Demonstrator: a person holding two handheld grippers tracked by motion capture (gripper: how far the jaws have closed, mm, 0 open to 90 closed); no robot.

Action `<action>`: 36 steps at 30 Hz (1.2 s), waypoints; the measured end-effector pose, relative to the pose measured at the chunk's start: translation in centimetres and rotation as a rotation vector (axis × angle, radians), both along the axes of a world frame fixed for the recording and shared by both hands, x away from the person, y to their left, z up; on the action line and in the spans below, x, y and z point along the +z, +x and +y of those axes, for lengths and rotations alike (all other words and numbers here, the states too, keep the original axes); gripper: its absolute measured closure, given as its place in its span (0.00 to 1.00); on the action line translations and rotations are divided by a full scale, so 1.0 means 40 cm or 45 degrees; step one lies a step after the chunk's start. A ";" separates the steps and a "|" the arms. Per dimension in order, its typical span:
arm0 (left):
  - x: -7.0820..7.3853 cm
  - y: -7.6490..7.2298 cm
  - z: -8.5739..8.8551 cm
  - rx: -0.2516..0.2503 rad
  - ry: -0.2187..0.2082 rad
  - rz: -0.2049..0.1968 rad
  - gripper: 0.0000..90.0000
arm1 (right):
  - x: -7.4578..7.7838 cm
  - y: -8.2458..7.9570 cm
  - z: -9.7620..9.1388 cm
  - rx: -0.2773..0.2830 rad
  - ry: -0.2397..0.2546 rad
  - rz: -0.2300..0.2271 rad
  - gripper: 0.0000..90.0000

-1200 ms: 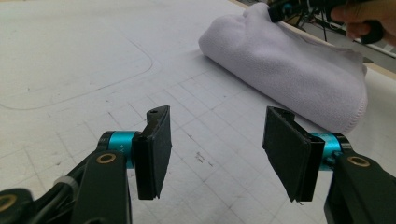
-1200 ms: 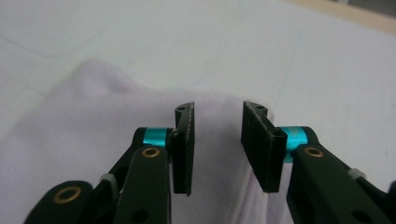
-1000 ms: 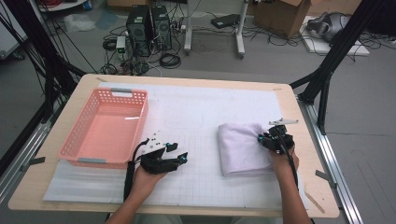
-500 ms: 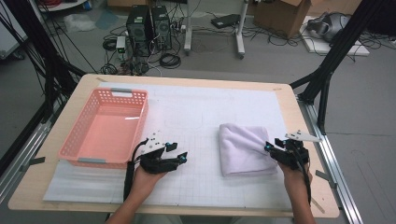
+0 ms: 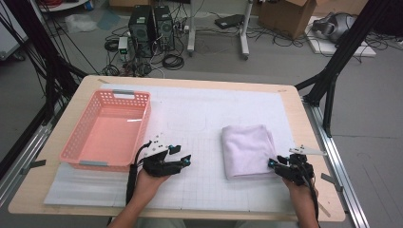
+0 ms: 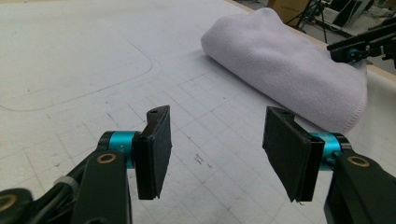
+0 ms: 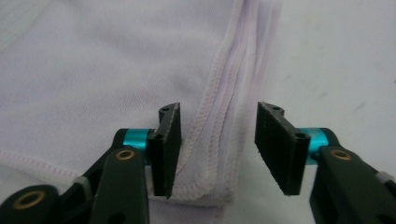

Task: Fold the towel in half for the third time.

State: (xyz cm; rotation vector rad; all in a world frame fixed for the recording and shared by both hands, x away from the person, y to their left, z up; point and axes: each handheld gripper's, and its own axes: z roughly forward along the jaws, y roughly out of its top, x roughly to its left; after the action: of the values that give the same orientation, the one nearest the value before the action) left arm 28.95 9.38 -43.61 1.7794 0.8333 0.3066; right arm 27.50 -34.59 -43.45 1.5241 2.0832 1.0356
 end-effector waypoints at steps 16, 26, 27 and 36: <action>0.000 0.000 0.000 0.003 0.002 -0.001 0.47 | 0.039 -0.062 -0.015 -0.056 -0.012 -0.067 0.77; -0.001 0.000 0.001 0.009 0.002 0.002 0.47 | 0.033 -0.062 -0.011 0.017 -0.027 -0.051 0.94; 0.000 0.000 0.001 0.010 0.001 0.002 0.47 | 0.044 -0.074 -0.015 0.004 -0.026 -0.068 0.94; 0.001 -0.001 0.000 0.009 0.001 -0.008 0.47 | 0.058 -0.045 -0.020 -0.015 -0.070 -0.177 0.73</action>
State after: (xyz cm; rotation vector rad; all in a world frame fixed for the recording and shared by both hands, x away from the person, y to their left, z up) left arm 28.91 9.37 -43.59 1.7755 0.8352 0.3175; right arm 25.68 -35.38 -41.13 1.3951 1.9885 1.0404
